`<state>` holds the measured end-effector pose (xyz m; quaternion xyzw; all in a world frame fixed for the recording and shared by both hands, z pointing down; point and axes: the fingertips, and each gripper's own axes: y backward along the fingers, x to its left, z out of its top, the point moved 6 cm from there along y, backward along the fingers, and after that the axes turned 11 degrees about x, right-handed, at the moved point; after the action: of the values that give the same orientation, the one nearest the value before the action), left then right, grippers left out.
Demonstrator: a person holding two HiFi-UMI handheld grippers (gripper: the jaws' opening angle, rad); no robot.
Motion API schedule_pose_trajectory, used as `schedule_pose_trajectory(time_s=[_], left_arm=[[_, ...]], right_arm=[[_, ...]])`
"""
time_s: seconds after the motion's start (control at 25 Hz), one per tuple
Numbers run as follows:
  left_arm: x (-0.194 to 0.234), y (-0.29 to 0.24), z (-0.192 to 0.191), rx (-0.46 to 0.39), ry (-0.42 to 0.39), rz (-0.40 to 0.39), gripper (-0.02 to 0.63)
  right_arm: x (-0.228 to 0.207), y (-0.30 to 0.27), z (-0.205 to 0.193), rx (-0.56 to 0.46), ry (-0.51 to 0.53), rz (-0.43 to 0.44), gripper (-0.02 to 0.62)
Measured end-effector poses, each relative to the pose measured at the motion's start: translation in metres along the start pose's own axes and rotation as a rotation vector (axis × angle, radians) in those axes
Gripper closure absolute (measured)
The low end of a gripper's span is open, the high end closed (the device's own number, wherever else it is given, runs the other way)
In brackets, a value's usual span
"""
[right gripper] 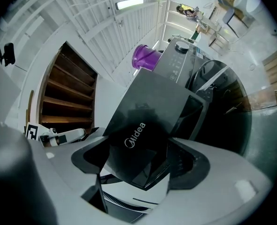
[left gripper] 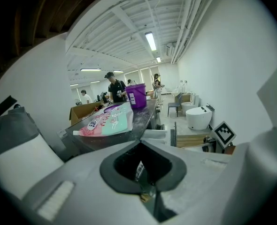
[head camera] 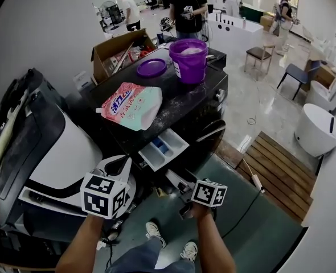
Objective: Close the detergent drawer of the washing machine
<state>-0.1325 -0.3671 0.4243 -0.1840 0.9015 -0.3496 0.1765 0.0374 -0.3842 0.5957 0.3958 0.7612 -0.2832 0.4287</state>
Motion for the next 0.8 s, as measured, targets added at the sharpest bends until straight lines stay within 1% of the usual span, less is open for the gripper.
schedule_pose_trajectory(time_s=[0.48,0.8], left_arm=[[0.028,-0.005,-0.007,0.006,0.034,0.020,0.604],[0.037,-0.009,-0.014,0.014,0.028,0.019,0.604]], right_arm=[[0.000,-0.025,0.007,-0.007,-0.027,-0.011,0.215],[0.001,-0.039,0.010,-0.026,-0.040,-0.022,0.224]])
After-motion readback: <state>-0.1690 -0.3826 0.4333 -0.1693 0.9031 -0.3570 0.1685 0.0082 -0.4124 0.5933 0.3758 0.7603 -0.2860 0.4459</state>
